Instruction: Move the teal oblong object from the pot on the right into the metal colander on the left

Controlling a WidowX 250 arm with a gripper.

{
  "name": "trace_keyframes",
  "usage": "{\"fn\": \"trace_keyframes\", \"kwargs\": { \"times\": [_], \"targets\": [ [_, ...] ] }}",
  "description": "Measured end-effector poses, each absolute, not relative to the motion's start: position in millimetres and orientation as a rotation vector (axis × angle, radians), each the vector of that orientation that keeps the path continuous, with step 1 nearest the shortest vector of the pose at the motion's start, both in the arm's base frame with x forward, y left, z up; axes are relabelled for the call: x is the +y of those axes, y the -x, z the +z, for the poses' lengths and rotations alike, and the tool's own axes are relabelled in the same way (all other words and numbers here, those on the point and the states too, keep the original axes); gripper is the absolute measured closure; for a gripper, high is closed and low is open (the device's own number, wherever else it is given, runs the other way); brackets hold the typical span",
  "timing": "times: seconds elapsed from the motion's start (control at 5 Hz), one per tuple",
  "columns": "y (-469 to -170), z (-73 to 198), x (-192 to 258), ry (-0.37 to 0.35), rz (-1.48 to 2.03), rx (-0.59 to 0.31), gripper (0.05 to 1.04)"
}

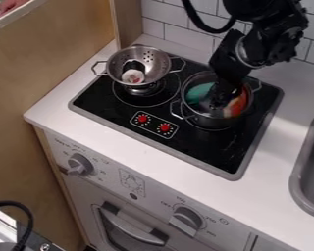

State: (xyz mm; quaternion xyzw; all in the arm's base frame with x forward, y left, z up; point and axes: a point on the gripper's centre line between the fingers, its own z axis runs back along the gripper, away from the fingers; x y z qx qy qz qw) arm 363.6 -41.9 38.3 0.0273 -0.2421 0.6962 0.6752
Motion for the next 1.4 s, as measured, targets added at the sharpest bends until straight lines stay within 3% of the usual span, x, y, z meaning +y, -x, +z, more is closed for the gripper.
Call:
{"fn": "trace_keyframes", "kwargs": {
  "times": [0.2, 0.4, 0.8, 1.0, 1.2, 1.4],
  "targets": [
    [-363.2, 37.1, -42.5, -0.054, 1.575, -0.529, 0.627],
    [-363.1, 38.0, -42.8, -0.057, 1.581, -0.524, 0.692],
    [-358.5, 41.1, -44.3, -0.096, 1.586, -0.479, 0.692],
    [-354.8, 63.6, -42.1, -0.183, 1.575, -0.41, 0.692],
    [-355.6, 104.5, -47.7, -0.251, 1.597, -0.324, 0.692],
    [-346.3, 115.6, -50.2, -0.322, 1.588, -0.279, 0.692]
  ]
}}
